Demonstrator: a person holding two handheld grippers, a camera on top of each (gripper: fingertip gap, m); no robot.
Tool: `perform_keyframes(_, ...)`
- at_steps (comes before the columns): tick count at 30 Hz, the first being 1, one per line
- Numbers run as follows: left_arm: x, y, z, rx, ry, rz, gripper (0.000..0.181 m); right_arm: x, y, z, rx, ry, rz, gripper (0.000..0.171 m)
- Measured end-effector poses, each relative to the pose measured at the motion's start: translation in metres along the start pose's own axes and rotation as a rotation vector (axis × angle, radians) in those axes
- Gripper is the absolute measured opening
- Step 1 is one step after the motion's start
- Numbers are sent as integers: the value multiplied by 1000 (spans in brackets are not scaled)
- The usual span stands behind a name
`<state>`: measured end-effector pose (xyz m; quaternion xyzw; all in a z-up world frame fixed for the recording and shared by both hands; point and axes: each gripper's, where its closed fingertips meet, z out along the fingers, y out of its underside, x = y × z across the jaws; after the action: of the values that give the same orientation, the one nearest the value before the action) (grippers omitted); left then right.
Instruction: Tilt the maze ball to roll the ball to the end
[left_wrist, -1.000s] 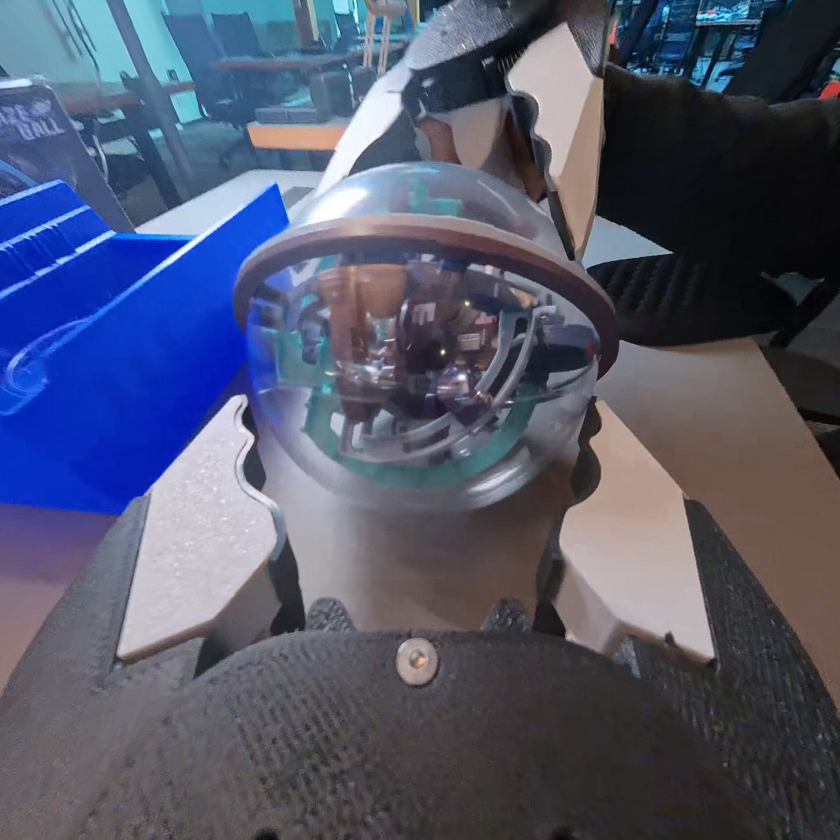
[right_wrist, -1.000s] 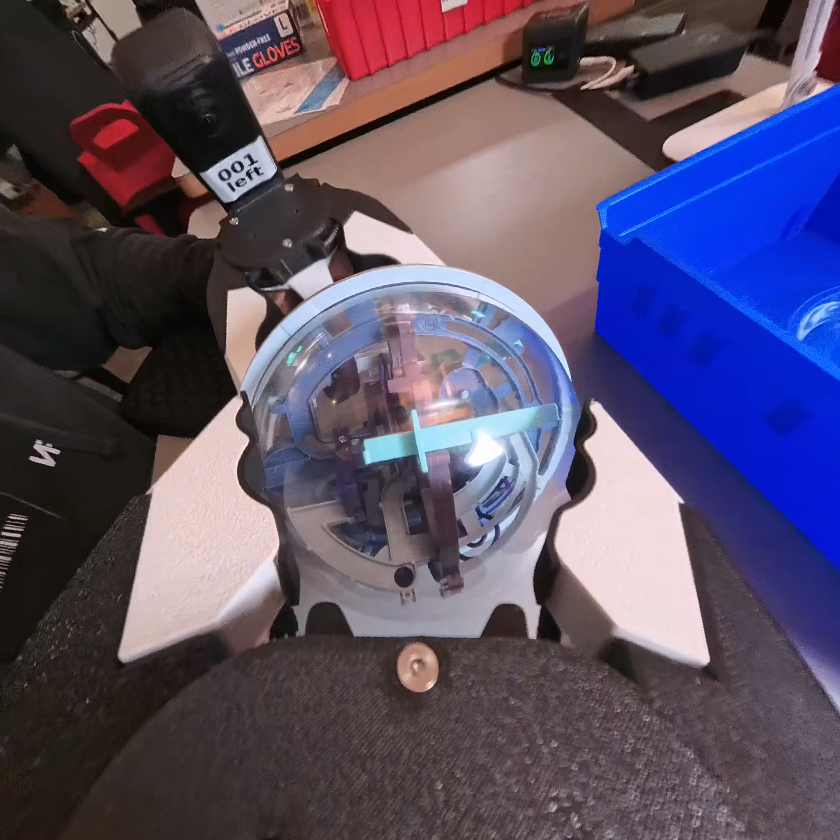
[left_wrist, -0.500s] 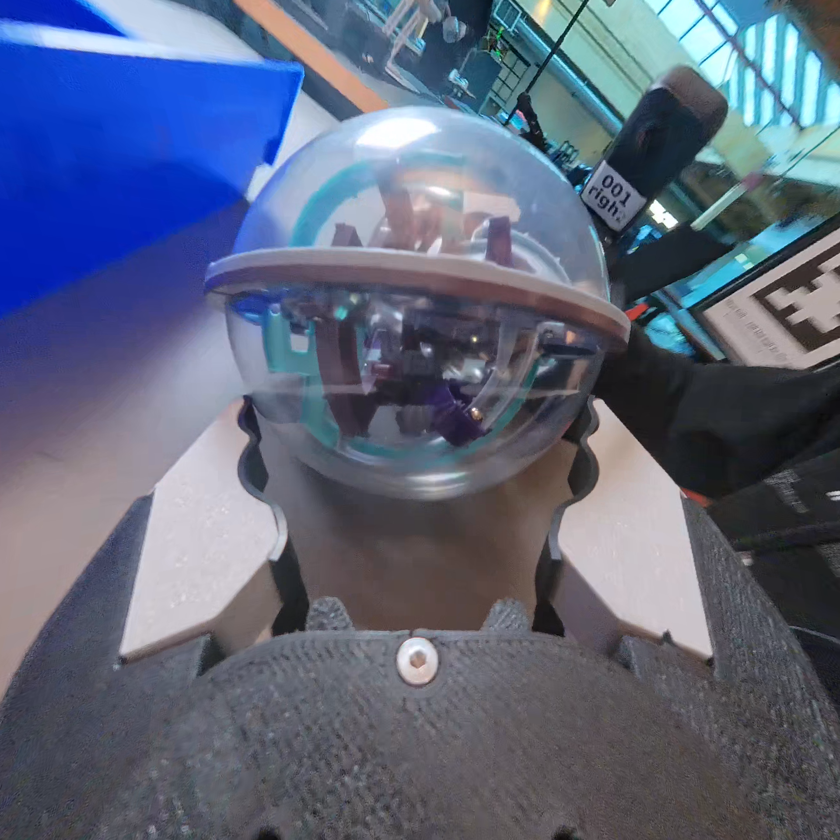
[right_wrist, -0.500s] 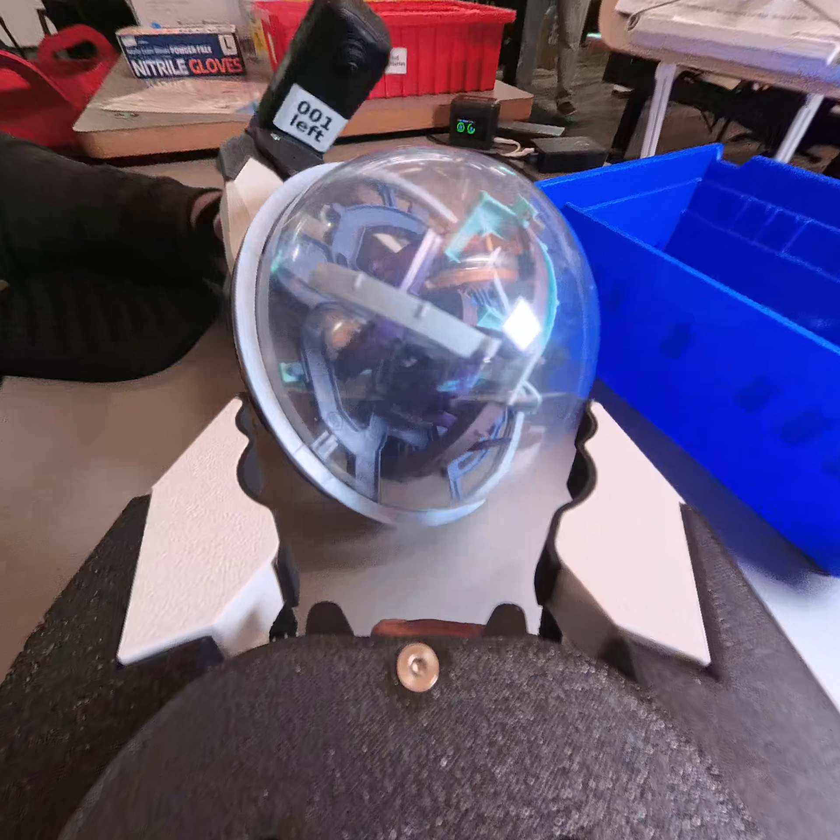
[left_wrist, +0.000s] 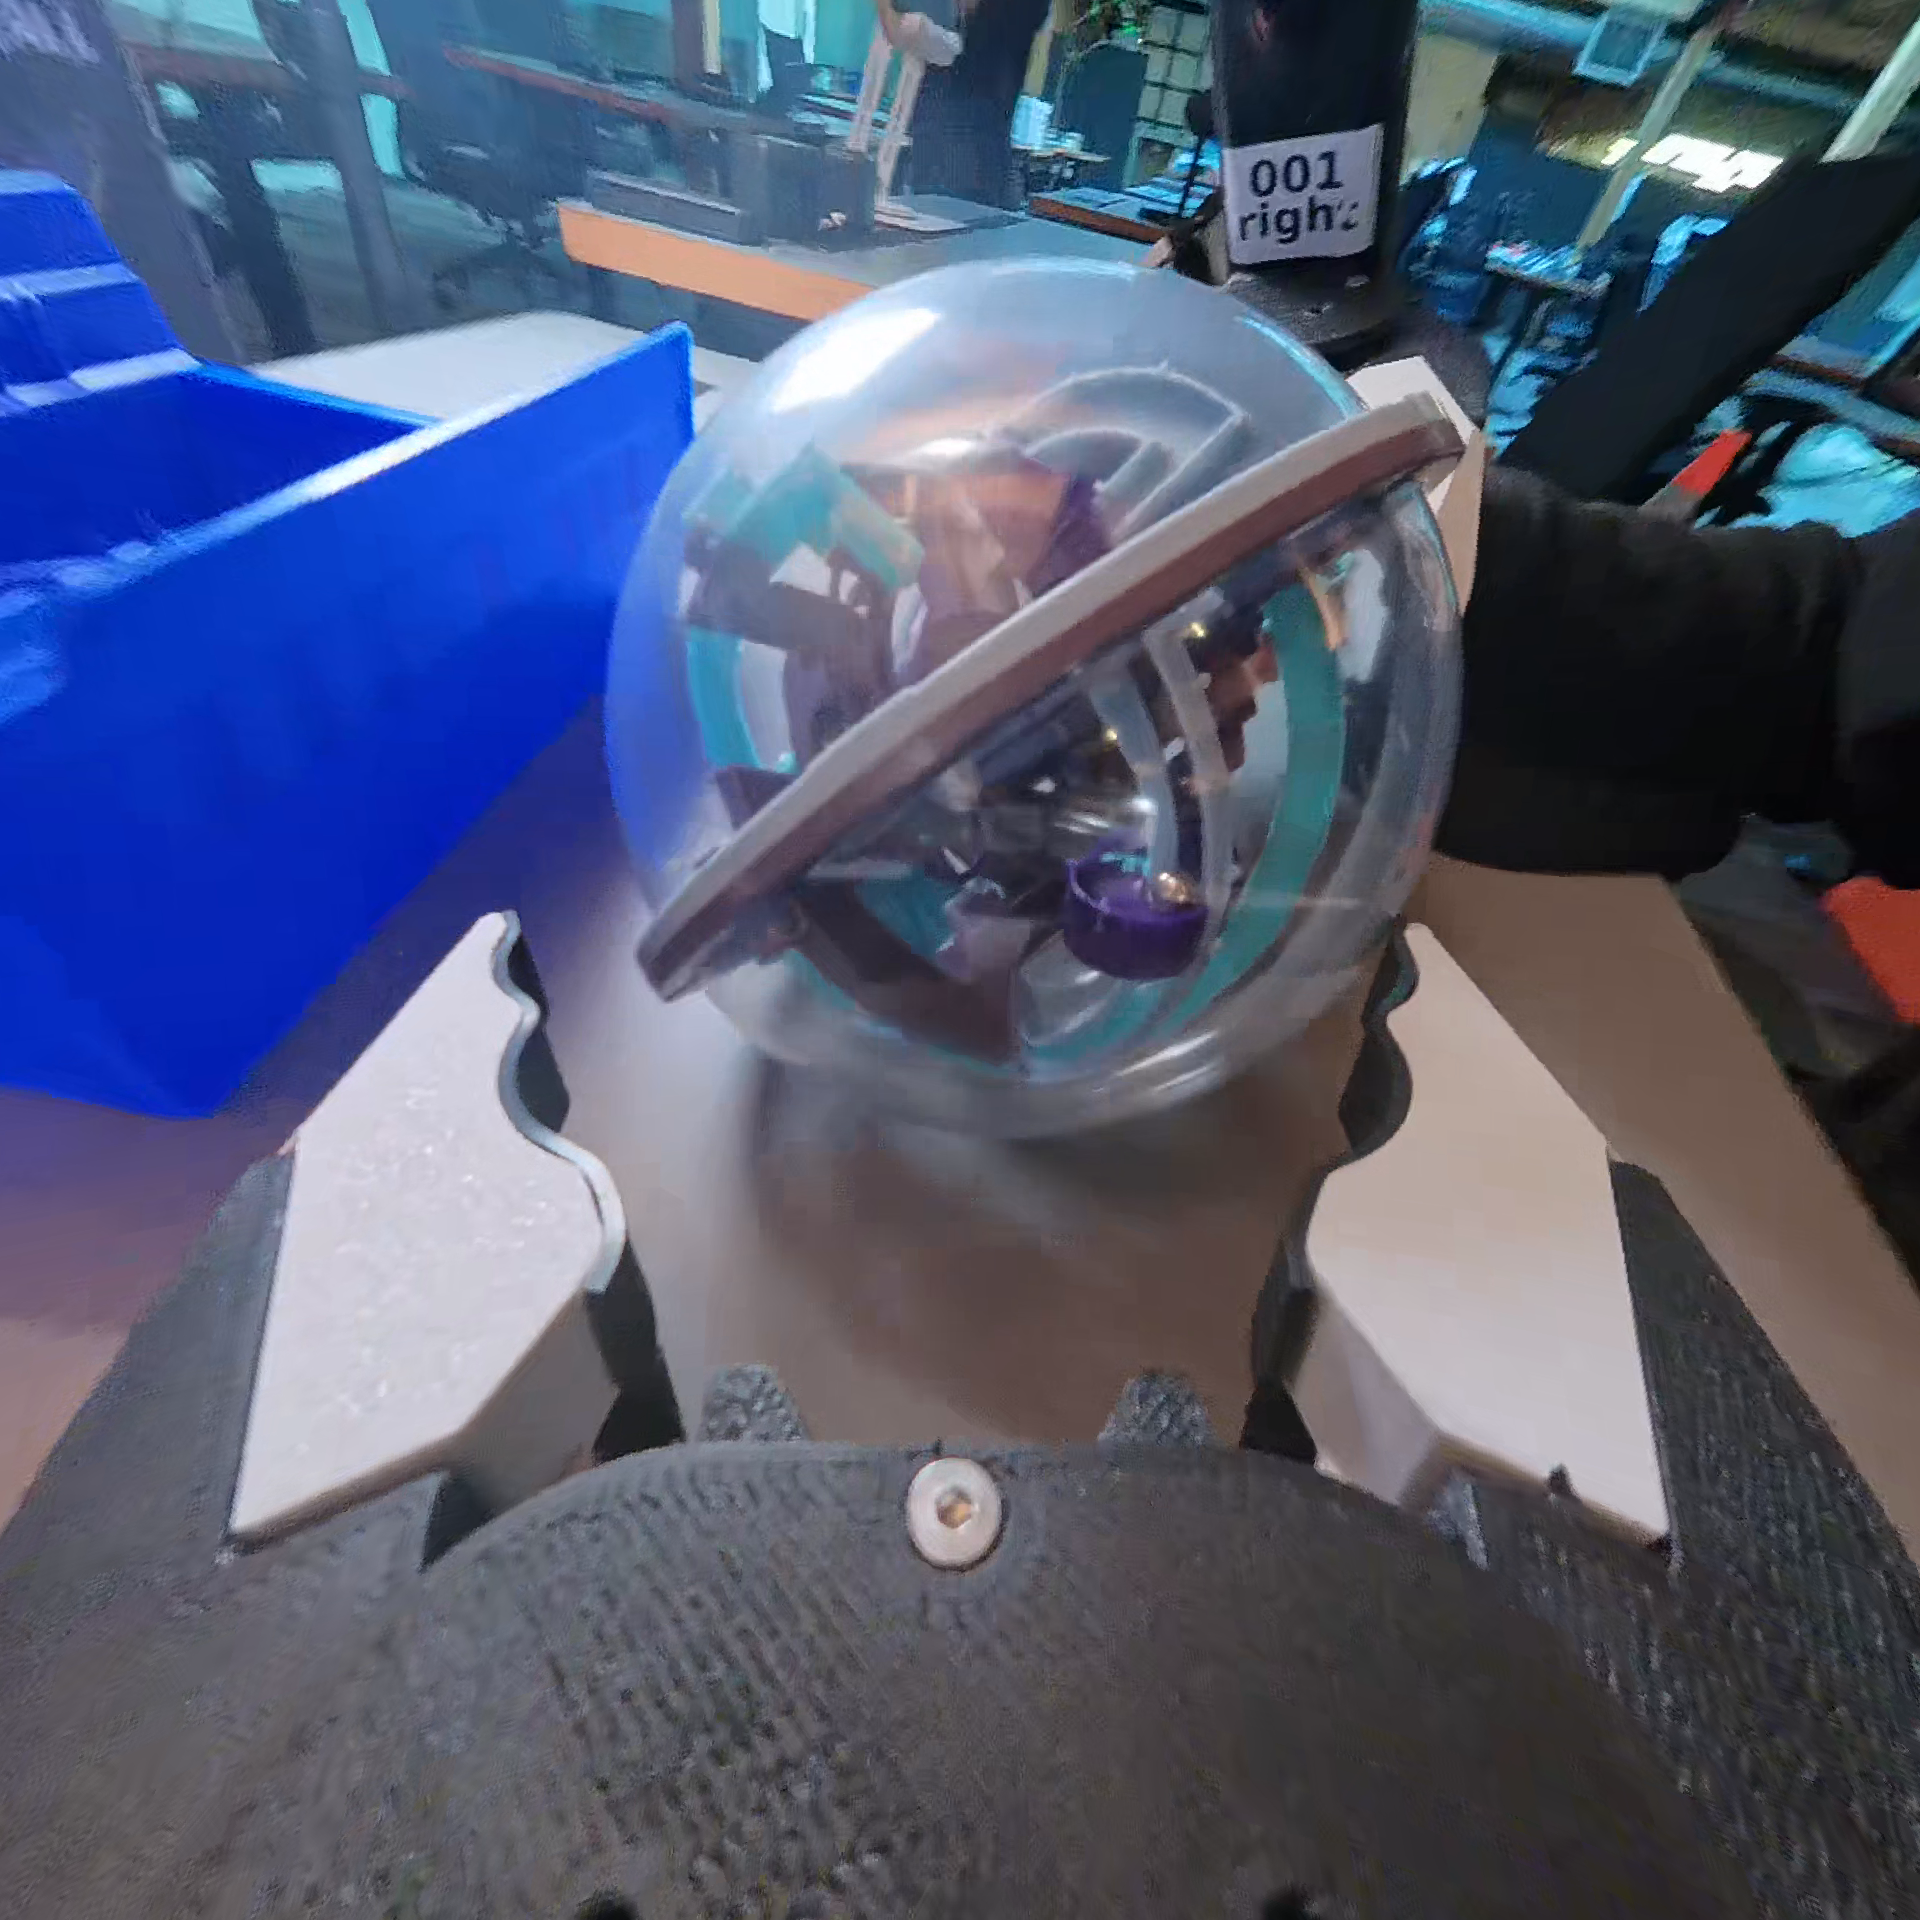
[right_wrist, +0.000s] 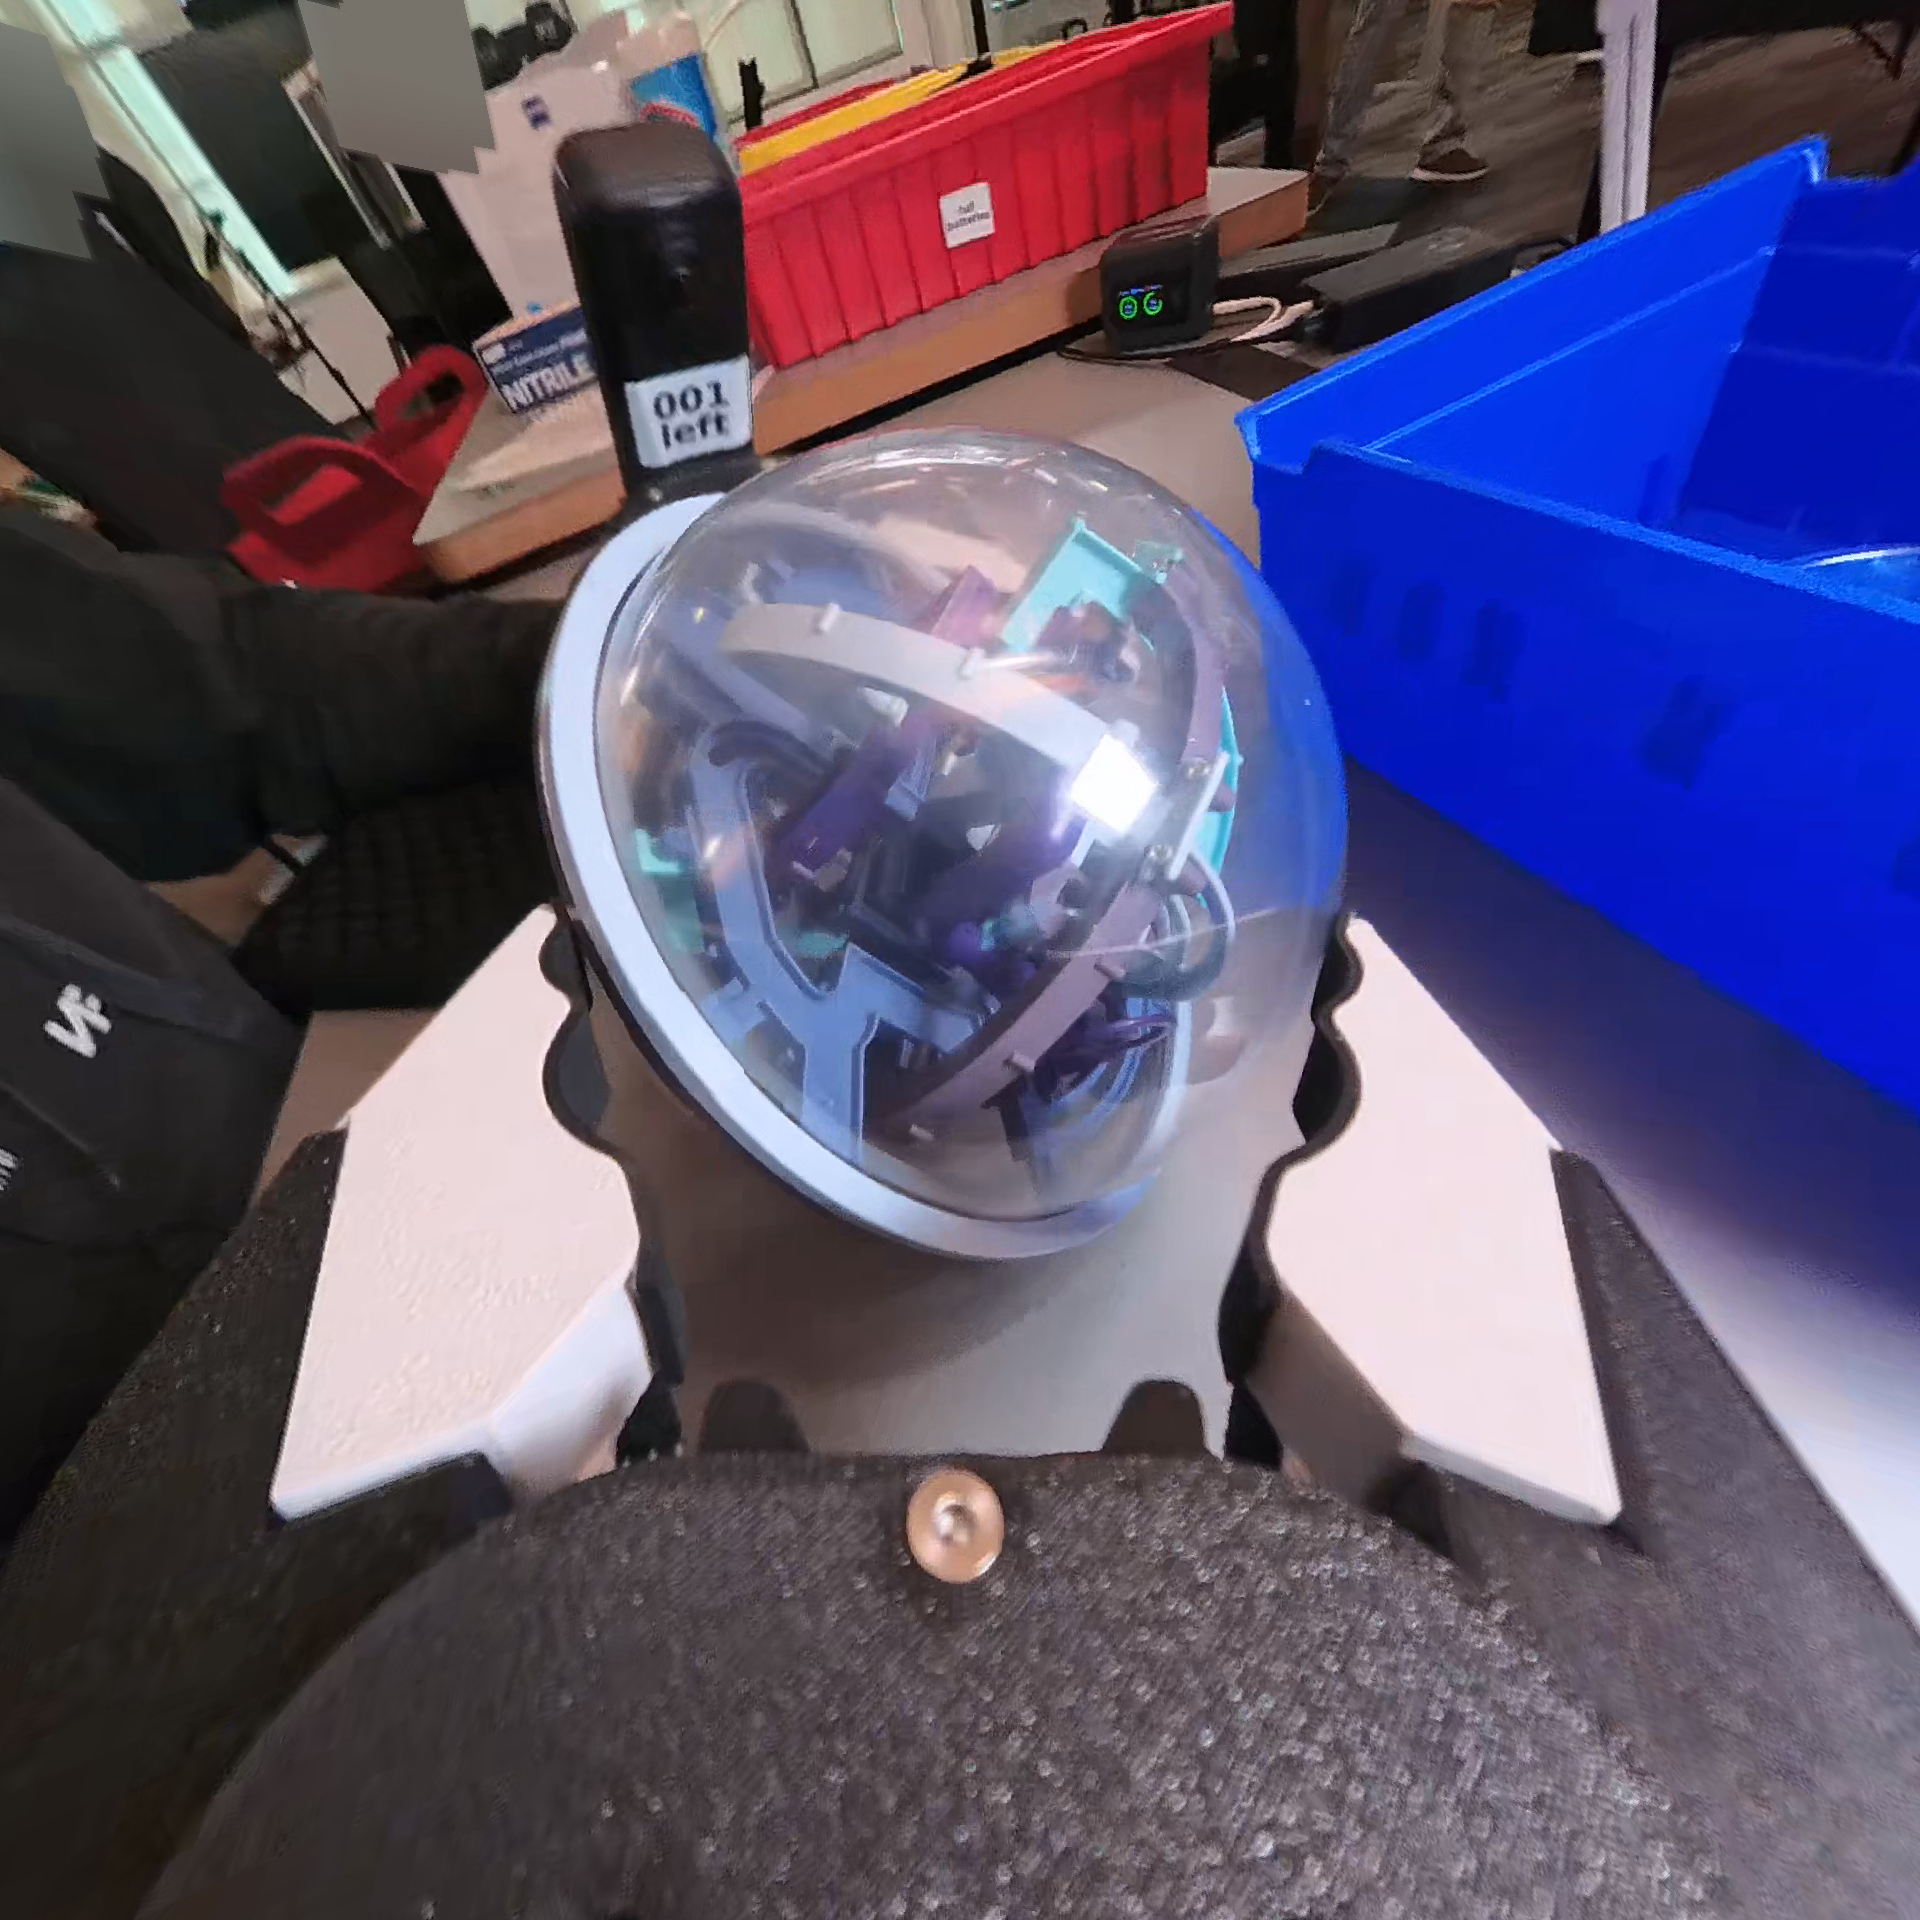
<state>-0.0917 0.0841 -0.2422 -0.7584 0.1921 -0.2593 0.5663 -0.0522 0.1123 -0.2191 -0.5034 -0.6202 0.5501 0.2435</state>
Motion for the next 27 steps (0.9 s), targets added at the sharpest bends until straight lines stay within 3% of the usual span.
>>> perform_keyframes(2, 6, 0, 3, 6, 48, -70, 141, 2, -2, 1, 7, 8, 47, 135)
perform_keyframes(8, 12, 3, 4, -2, 90, -191, 141, 0, -6, 0, 35, 16, 107, 135)
perform_keyframes(21, 23, -12, -6, 59, -52, 224, 140, -13, 15, 4, 27, -23, -97, 137)
perform_keyframes(27, 17, 5, -2, -23, -49, 199, 140, -15, 3, 4, 21, 72, -220, 138)
